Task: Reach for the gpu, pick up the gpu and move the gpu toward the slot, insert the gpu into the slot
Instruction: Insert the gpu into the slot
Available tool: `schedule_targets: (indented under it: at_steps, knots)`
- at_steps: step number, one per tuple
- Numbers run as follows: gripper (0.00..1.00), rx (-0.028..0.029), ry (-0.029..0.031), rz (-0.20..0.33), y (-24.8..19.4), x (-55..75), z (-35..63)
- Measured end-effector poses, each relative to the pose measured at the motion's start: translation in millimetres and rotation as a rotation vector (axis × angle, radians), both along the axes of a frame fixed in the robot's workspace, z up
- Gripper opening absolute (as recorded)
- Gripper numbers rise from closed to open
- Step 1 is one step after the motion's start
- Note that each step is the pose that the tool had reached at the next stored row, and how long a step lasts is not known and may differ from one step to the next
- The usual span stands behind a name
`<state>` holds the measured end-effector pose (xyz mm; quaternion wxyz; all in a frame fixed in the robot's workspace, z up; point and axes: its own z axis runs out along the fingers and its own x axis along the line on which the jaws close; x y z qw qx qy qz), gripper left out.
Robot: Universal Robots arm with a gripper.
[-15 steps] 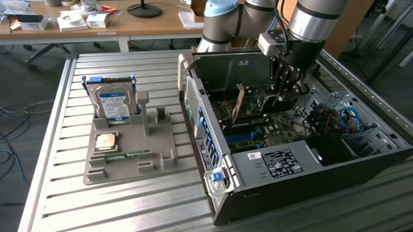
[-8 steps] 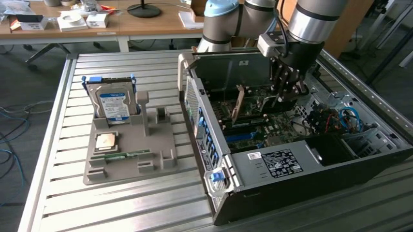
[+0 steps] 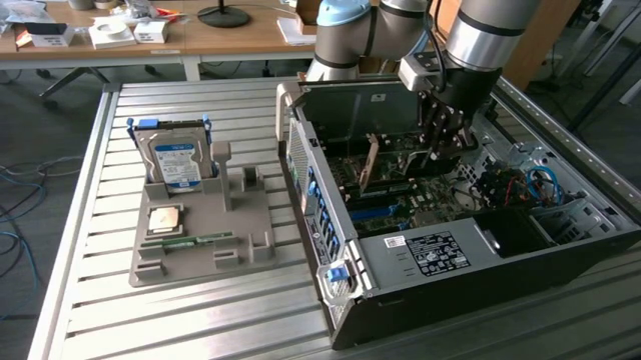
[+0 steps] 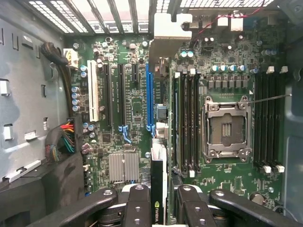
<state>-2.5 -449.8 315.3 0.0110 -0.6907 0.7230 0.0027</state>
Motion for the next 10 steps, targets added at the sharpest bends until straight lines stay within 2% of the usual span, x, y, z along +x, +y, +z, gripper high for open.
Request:
schedule_targets:
  at_steps: [10]
  knots:
    - [0.27, -0.0001, 0.0, 0.0, 0.0, 0.0, -1.0]
